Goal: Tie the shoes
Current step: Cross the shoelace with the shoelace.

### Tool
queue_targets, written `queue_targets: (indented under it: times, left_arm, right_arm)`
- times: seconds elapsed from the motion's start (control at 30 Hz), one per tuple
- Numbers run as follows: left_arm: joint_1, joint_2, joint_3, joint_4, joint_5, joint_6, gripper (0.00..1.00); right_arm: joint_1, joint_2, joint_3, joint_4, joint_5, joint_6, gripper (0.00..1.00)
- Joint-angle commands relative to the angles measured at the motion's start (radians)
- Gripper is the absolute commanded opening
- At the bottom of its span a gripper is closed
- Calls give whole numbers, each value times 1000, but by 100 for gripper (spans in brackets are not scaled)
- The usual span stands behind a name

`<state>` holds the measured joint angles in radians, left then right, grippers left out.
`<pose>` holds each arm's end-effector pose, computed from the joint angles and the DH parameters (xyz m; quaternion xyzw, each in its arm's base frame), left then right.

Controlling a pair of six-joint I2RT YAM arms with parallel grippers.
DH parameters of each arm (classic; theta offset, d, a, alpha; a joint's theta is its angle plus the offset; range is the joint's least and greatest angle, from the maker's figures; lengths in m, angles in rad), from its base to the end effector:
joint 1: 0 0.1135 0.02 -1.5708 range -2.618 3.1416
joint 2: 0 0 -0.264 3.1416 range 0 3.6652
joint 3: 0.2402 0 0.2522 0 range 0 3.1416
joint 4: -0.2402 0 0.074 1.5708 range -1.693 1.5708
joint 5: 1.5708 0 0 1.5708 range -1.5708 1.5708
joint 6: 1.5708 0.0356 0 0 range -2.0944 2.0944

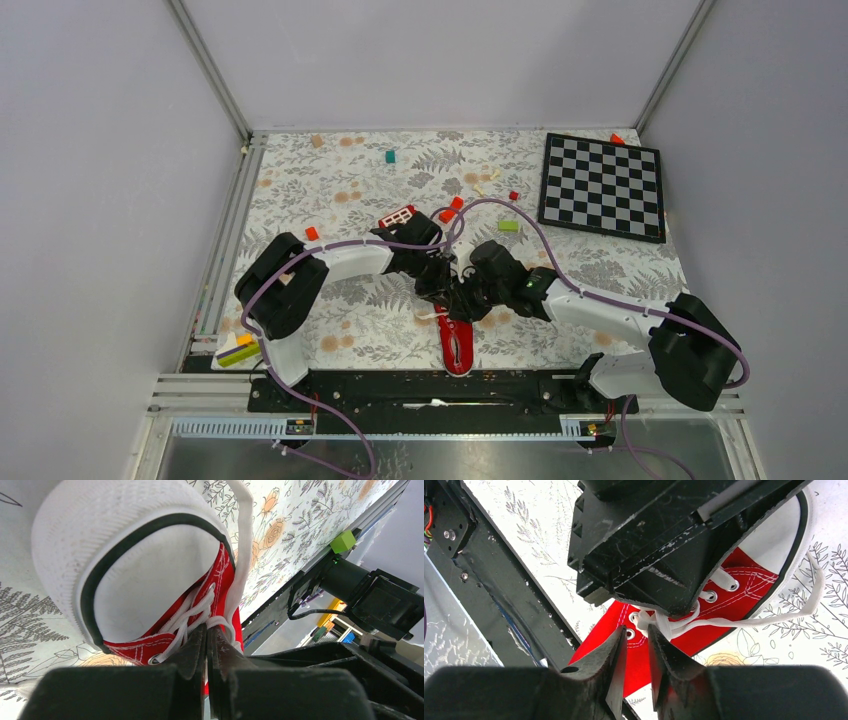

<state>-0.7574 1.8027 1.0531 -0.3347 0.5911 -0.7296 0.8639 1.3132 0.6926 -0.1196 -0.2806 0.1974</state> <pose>0.2402 -0.2544 0.1559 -0.0831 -0.9274 0.3641 0.0217 0.1658 0.2093 0.2022 -0.3497 0.8377 0.3125 0.2798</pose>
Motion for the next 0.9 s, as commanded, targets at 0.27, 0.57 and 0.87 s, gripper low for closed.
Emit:
queue_targets:
  times: [0.27,0.57,0.87]
  left_arm:
    - [0,11,23,11,-3,21,0]
    - [0,11,22,11,-3,21,0]
    - [0,10,22,14,0,19,0]
  right_arm:
    - [1,24,31,12,-17,-42,22]
    - [1,23,29,18,-28,-38,0]
    - [9,39,30,5,3,-49,31]
